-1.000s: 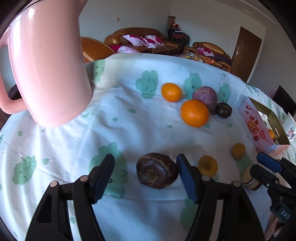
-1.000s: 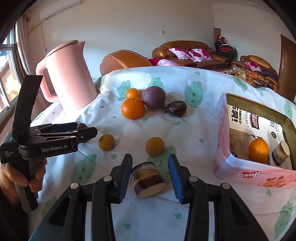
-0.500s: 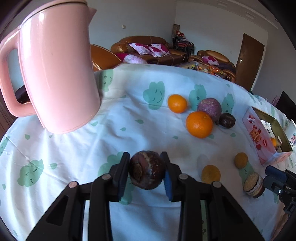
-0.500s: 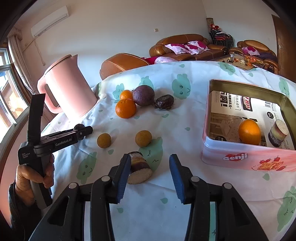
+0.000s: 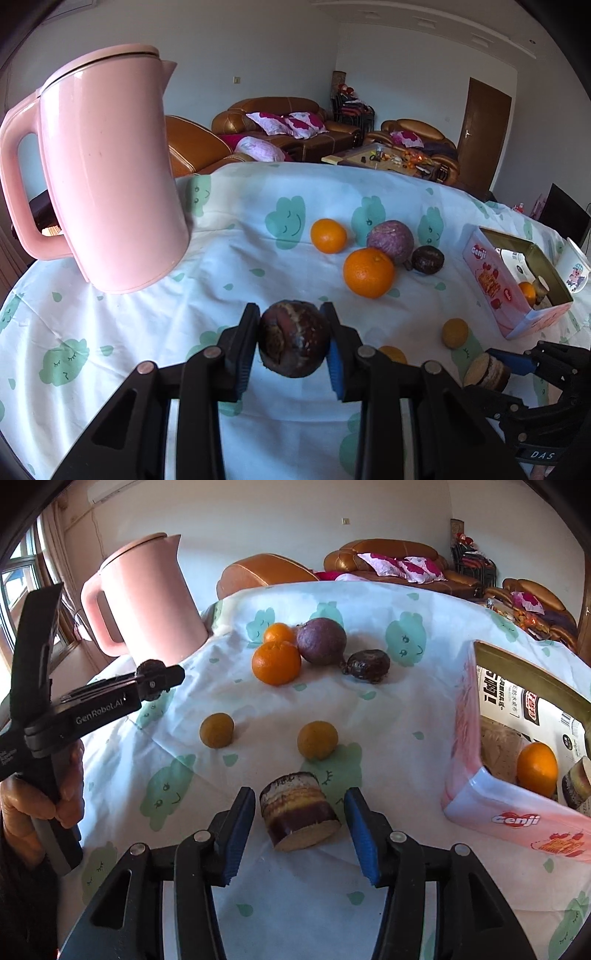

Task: Organize fruits
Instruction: 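Carry passion fruit and cookie into the tin box and open both grippers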

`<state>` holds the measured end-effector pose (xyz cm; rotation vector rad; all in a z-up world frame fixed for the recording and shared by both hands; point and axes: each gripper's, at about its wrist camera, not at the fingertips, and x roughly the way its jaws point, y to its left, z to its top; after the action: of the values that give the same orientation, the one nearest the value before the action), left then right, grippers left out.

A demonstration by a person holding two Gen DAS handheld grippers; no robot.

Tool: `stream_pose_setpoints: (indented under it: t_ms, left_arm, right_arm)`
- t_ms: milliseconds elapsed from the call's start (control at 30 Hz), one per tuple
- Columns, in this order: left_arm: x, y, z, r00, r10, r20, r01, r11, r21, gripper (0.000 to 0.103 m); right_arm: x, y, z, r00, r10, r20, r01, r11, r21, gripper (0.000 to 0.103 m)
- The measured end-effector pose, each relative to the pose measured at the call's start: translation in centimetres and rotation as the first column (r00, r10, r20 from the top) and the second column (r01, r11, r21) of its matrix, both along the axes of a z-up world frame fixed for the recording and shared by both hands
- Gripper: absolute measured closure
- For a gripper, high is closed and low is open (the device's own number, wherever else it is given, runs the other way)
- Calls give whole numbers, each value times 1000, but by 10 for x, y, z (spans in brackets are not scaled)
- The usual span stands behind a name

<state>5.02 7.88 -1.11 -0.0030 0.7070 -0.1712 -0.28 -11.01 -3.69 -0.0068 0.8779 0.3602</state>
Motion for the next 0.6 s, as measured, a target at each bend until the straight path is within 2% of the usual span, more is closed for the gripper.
stream_pose_setpoints:
  t_ms: [67, 167, 267, 400, 500, 600]
  left_arm:
    - [-1, -1, 1, 1000, 0, 11, 0, 1000, -4, 68]
    - [-3, -2, 3, 1000, 6, 31, -6, 1000, -14, 68]
    - [-6, -1, 6, 998, 15, 54, -12, 999, -52, 68]
    - [-14, -7, 10, 995, 30, 97, -19, 993, -114, 68]
    - [-19, -22, 12, 992, 23, 126, -10, 994, -106, 68]
    - [-25, -43, 16, 989, -5, 145, 20, 995, -100, 68]
  right_arm:
    - [-3, 4, 1, 1000, -2, 18, 3, 999, -43, 60]
    - [-11, 7, 7, 997, -8, 71, 14, 997, -81, 60]
    - [-19, -2, 26, 988, -39, 149, 46, 998, -45, 60]
    - [-28, -24, 54, 954, -135, 267, 140, 990, -2, 60]
    - [-29, -47, 68, 925, -215, 313, 216, 976, 33, 60]
    - [-24, -71, 74, 898, -283, 336, 292, 956, 25, 60]
